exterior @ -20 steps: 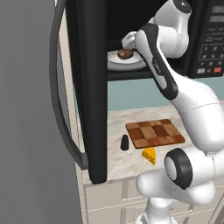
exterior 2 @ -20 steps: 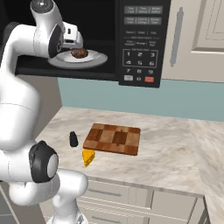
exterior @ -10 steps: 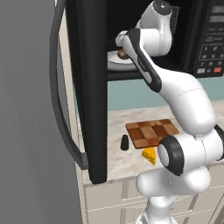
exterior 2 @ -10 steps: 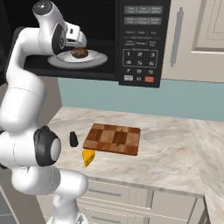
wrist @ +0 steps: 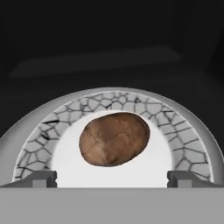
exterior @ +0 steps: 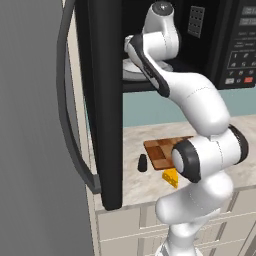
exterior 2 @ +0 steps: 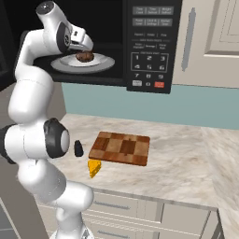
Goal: Retrieve the reheated potato from the microwave, then place the potato, cheese, and condiment on the cutting board.
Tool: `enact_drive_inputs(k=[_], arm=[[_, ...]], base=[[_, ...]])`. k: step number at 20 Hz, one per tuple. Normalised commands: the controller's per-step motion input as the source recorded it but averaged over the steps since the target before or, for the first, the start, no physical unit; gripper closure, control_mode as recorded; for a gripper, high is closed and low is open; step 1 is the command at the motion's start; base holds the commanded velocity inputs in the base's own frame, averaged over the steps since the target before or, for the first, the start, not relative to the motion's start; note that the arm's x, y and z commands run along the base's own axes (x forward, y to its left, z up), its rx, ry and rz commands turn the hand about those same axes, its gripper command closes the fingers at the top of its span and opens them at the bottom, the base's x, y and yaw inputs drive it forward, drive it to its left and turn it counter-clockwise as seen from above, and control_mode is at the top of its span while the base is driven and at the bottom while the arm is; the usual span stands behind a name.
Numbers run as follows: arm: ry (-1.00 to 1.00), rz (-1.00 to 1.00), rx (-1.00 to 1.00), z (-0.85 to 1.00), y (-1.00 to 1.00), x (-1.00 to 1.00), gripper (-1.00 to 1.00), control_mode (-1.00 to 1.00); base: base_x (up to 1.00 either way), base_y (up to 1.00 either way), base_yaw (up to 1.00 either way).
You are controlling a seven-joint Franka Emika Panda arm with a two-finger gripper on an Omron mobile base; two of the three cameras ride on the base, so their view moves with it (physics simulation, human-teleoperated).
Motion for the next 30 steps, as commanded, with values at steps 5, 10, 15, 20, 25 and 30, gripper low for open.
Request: enact_drive_inputs(k=[5,10,15,20,25,30], arm=[[0.08,0.0,0.0,0.0,0.01,0.27,-1.0,-1.0],[0.03,0.0,0.0,-0.02,0.0,0.25,-1.0,-1.0],[0.01,-0.02,0.0,-0.1,0.0,0.22,-1.0,-1.0],[0.03,-0.04,0.0,-0.1,0.0,0.25,-1.0,-1.0],[0.05,-0.04,0.0,-0.1,0.0,0.13,-1.0,-1.0],[0.04,-0.05,0.0,-0.06,0.0,0.01,-1.0,-1.0]], base=[[0.0,0.0,0.0],[0.0,0.0,0.0],[0.0,0.0,0.0],[0.0,0.0,0.0],[0.0,0.0,0.0],[0.0,0.0,0.0]])
